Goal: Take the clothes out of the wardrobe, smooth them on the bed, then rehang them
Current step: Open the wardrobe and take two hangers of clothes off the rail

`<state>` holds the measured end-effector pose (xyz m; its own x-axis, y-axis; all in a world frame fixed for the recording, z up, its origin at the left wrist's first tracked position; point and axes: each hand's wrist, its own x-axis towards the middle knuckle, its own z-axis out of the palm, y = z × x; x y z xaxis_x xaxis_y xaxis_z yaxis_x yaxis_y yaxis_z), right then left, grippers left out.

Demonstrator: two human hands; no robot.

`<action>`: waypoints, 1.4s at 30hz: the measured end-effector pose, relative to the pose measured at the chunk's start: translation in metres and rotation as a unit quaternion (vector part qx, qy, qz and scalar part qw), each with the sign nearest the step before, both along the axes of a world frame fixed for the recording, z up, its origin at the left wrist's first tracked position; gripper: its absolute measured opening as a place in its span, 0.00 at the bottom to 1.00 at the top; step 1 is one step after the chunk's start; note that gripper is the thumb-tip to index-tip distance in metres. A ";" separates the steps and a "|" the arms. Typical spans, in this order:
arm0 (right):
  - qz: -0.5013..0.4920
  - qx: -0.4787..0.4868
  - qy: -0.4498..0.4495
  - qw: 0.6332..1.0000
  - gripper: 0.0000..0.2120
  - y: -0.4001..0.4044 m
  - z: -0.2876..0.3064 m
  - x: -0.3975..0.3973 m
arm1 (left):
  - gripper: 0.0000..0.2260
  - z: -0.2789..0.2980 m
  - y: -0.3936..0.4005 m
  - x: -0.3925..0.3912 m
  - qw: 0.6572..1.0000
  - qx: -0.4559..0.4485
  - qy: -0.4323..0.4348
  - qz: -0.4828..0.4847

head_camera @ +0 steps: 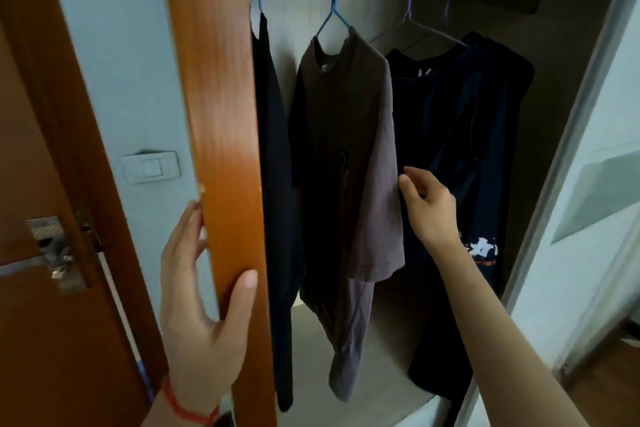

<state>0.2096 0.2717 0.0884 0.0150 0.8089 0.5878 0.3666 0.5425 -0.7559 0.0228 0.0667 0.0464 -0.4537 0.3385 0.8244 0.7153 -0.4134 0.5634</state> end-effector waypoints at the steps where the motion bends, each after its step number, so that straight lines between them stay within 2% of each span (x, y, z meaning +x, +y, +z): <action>1: 0.015 0.002 -0.007 1.000 0.16 0.006 0.004 0.002 | 0.30 0.001 -0.002 0.004 0.999 0.006 0.015 0.032; 4: 0.055 0.010 -0.028 0.998 0.17 0.025 0.015 0.013 | 0.26 0.004 -0.007 0.023 0.980 0.041 0.117 0.155; 7: 0.082 0.009 -0.026 0.996 0.17 0.044 0.030 0.032 | 0.19 0.020 -0.003 0.050 0.952 0.061 0.206 0.217; 9: 0.097 0.009 -0.025 0.995 0.17 0.055 0.038 0.046 | 0.15 0.038 0.007 0.073 0.944 0.063 0.248 0.210; 11: 0.106 0.016 -0.032 0.994 0.16 0.067 0.045 0.059 | 0.13 0.055 0.024 0.094 0.953 0.048 0.250 0.164; 14: 0.117 0.025 -0.034 0.992 0.16 0.086 0.058 0.072 | 0.14 0.082 0.060 0.114 0.978 -0.005 0.188 0.094; 18: 0.117 0.046 -0.029 0.992 0.16 0.111 0.084 0.082 | 0.16 0.119 0.122 0.116 0.998 -0.021 0.050 0.010; 23: 0.076 0.100 -0.052 0.991 0.17 0.147 0.121 0.092 | 0.12 0.171 0.192 0.094 0.983 -0.065 -0.168 -0.036; 26: 0.019 0.154 -0.089 0.984 0.18 0.165 0.140 0.099 | 0.07 0.199 0.221 0.085 0.976 -0.085 -0.194 -0.051; 28: -0.027 0.180 -0.131 0.975 0.20 0.176 0.154 0.102 | 0.11 0.215 0.236 0.080 0.971 -0.092 -0.210 -0.066; 31: -0.080 0.189 -0.195 0.959 0.22 0.193 0.175 0.104 | 0.08 0.230 0.259 0.070 0.968 -0.123 -0.207 -0.076; 34: -0.096 0.099 -0.247 0.959 0.24 0.205 0.190 0.103 | 0.07 0.240 0.277 0.066 0.964 -0.152 -0.205 -0.080; 37: -0.070 0.004 -0.256 0.964 0.19 0.216 0.197 0.101 | 0.08 0.248 0.292 0.062 0.955 -0.174 -0.225 -0.081; 40: -0.041 -0.023 -0.257 0.965 0.14 0.222 0.203 0.092 | 0.04 0.257 0.306 0.057 0.952 -0.191 -0.226 -0.075; 42: -0.025 -0.033 -0.267 0.963 0.16 0.224 0.206 0.081 | 0.07 0.262 0.315 0.056 0.955 -0.198 -0.214 -0.052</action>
<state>0.2902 0.4956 0.2948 -0.2347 0.8504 0.4709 0.7367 0.4716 -0.4846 0.0783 0.3817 0.3087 -0.6670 0.6476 0.3683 0.3506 -0.1634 0.9222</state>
